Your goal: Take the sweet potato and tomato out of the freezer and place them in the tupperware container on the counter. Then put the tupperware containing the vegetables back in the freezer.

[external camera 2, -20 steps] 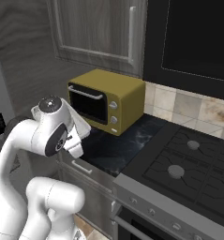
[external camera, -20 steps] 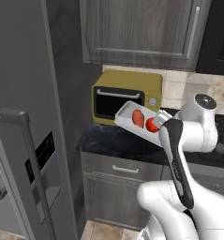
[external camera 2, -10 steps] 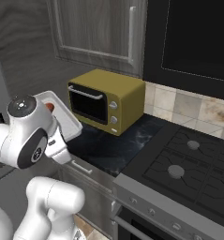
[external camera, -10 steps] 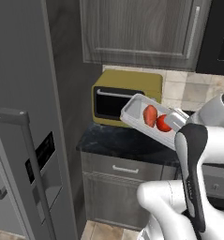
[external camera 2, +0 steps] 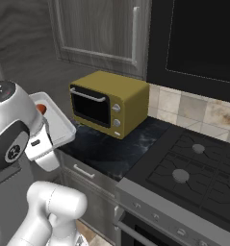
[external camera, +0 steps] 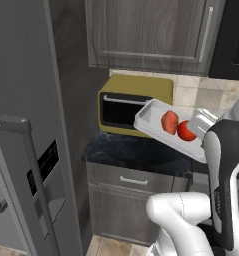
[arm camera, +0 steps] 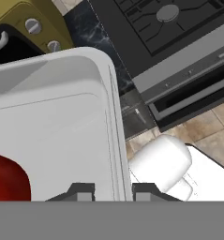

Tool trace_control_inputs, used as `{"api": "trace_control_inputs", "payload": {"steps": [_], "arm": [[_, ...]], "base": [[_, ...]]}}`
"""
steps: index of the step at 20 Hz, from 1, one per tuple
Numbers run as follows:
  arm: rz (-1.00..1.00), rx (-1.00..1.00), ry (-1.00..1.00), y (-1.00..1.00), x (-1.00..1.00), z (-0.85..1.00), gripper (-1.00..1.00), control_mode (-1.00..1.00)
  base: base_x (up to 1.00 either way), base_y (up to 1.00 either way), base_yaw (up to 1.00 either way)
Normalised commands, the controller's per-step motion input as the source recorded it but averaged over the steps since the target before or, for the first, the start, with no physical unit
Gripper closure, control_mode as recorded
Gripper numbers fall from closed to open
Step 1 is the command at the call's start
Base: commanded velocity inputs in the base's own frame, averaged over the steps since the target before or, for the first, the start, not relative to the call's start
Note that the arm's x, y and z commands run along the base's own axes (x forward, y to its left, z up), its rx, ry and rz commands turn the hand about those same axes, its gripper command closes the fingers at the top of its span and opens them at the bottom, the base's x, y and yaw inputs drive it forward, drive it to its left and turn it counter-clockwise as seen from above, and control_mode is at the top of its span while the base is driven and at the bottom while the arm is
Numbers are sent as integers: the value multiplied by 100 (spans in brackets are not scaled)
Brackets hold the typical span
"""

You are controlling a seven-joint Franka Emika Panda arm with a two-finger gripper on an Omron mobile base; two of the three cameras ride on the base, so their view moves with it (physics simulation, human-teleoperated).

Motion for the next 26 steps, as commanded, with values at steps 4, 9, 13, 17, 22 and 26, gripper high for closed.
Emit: {"api": "trace_control_inputs", "payload": {"steps": [4,9,13,17,22,26], "arm": [[0,0,0,0,-74,27,100,-100],[0,0,0,0,-71,16,100,-100],[0,0,0,0,-52,5,100,-100],[0,0,0,0,-11,0,100,100],[0,0,0,0,0,0,100,100],[0,0,0,0,0,0,100,100]], "base": [[0,0,0],[0,0,0],[0,0,0],[-37,1,0],[-70,29,-2],[-89,72,-11]]}}
